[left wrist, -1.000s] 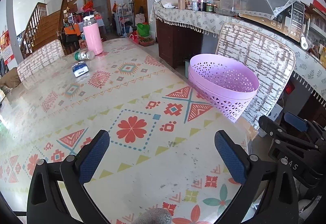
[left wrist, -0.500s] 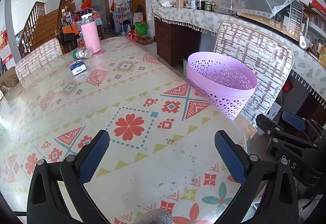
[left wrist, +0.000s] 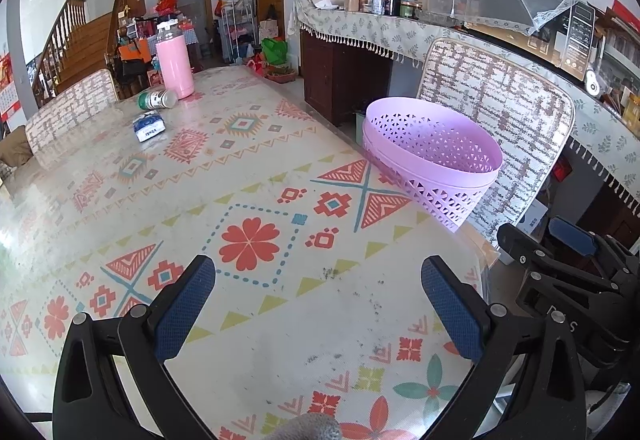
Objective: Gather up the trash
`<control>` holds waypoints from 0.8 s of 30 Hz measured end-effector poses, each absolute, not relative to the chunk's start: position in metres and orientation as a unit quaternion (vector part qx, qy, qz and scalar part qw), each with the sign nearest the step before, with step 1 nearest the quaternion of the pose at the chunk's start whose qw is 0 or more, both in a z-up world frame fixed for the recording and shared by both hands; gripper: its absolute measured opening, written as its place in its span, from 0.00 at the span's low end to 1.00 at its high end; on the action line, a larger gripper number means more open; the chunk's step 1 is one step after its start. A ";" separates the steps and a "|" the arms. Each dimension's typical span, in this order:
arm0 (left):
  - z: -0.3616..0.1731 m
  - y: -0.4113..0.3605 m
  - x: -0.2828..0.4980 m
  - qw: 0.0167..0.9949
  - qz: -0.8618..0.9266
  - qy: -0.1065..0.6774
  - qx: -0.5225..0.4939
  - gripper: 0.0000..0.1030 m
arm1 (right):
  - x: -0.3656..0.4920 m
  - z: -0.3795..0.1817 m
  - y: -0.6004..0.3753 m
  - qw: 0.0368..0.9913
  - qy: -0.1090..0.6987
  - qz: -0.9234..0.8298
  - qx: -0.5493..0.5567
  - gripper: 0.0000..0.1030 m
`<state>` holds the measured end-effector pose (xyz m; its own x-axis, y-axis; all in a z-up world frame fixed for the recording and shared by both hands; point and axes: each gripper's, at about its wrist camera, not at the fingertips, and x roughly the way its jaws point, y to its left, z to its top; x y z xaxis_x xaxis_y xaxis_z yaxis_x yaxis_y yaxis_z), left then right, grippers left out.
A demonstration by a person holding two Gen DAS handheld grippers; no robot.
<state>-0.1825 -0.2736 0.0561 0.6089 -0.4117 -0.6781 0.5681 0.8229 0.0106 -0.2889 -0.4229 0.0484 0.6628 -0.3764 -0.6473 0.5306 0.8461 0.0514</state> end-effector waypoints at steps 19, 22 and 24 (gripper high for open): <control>0.052 -0.274 -0.185 0.886 -0.277 0.356 0.109 0.99 | -0.287 0.047 -0.420 0.904 0.326 -0.249 0.118 0.78; 0.051 -0.274 -0.185 0.886 -0.276 0.356 0.109 0.99 | -0.287 0.047 -0.420 0.904 0.327 -0.249 0.118 0.78; 0.051 -0.274 -0.186 0.887 -0.275 0.355 0.109 0.99 | -0.287 0.047 -0.420 0.904 0.327 -0.248 0.118 0.78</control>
<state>-0.1858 -0.2742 0.0511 0.5961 -0.4098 -0.6905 0.5654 0.8248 -0.0015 -0.2872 -0.4199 0.0466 0.6627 -0.3707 -0.6507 0.5256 0.8492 0.0514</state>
